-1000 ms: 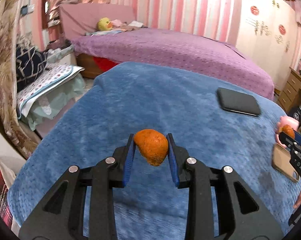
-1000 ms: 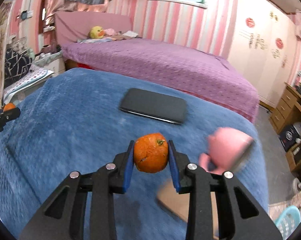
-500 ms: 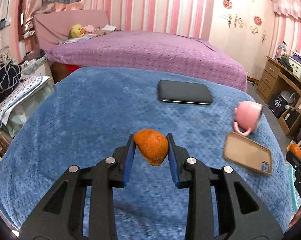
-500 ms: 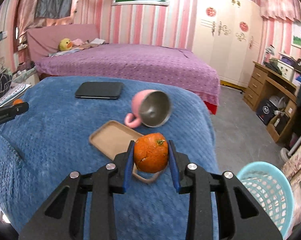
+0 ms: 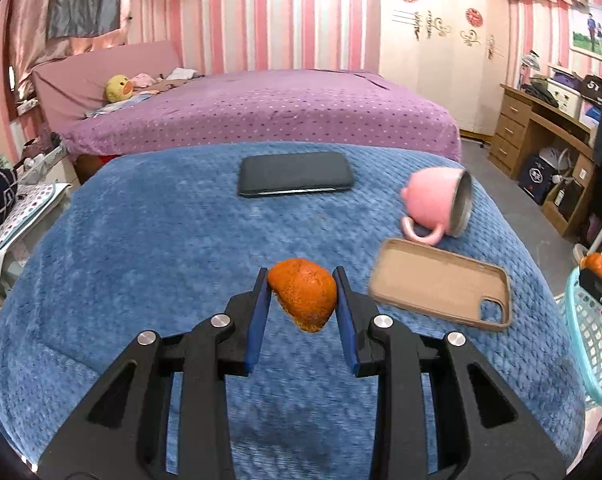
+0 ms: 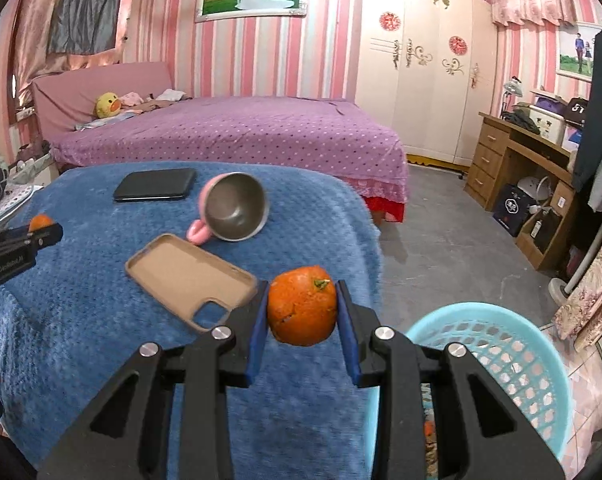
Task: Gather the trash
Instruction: 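Carry both orange peels over the basket with both tools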
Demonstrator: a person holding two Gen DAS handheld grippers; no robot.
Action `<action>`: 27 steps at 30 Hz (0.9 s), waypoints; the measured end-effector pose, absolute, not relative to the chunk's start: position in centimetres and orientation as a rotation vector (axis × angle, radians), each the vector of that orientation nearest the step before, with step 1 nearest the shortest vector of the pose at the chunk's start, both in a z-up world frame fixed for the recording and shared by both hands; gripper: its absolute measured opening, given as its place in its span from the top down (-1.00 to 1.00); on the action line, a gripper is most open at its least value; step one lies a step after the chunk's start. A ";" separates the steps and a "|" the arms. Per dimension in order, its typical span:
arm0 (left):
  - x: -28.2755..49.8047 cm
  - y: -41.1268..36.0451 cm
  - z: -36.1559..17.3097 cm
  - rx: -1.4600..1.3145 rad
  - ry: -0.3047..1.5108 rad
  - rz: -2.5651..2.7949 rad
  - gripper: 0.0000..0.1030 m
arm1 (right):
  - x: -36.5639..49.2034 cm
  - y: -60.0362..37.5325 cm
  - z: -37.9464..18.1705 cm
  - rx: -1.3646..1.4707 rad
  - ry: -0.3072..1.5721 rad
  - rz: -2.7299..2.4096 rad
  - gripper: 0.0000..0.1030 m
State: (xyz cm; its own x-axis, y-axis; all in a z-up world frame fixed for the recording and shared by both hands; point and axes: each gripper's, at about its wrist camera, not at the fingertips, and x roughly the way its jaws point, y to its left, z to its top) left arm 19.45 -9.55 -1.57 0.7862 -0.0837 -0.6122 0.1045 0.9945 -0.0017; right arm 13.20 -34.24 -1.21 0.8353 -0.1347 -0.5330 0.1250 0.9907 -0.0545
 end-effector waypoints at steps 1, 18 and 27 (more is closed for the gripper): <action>19.4 -9.9 -1.7 0.034 0.660 -0.107 0.41 | 13.1 -34.6 -1.3 -0.019 0.566 -0.143 0.38; 17.1 -20.2 -3.3 0.115 0.682 -0.302 0.41 | 8.5 -46.4 -2.1 0.033 0.567 -0.341 0.38; 14.0 -30.7 -3.7 0.129 0.652 -0.482 0.41 | 6.7 -51.5 -3.8 0.075 0.603 -0.433 0.38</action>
